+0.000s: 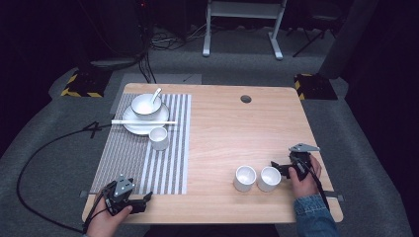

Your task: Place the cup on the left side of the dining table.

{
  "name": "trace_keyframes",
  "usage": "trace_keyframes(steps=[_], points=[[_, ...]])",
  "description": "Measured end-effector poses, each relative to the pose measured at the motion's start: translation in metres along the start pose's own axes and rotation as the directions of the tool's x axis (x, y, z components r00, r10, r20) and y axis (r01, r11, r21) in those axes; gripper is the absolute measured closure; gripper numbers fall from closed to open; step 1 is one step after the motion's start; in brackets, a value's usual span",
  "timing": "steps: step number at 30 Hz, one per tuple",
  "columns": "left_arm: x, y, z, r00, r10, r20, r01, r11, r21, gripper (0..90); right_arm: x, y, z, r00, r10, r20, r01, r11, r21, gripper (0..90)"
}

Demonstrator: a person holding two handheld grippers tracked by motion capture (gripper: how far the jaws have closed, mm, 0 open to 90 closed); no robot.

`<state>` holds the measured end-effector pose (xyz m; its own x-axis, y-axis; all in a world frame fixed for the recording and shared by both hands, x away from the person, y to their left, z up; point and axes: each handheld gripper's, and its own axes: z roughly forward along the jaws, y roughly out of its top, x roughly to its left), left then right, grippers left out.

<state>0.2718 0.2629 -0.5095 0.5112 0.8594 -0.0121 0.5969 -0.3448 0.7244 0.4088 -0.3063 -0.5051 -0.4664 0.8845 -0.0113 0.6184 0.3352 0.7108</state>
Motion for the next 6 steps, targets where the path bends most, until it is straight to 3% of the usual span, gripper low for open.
trace_keyframes(steps=[3, 6], points=[[-0.0020, -0.0015, 0.0005, 0.9998, -0.021, -0.007, 0.021, 0.9997, -0.013, 14.5, 0.0000, 0.0000, 0.0000, 1.0000, 0.000, 0.000, 0.000, 1.000, 0.000, 0.3], [-0.0019, -0.0019, 0.0004, 0.9998, -0.017, -0.008, 0.017, 0.9997, -0.015, 14.5, 0.0000, 0.0000, 0.0000, 1.0000, 0.000, 0.000, 0.000, 1.000, 0.000, 0.3]])
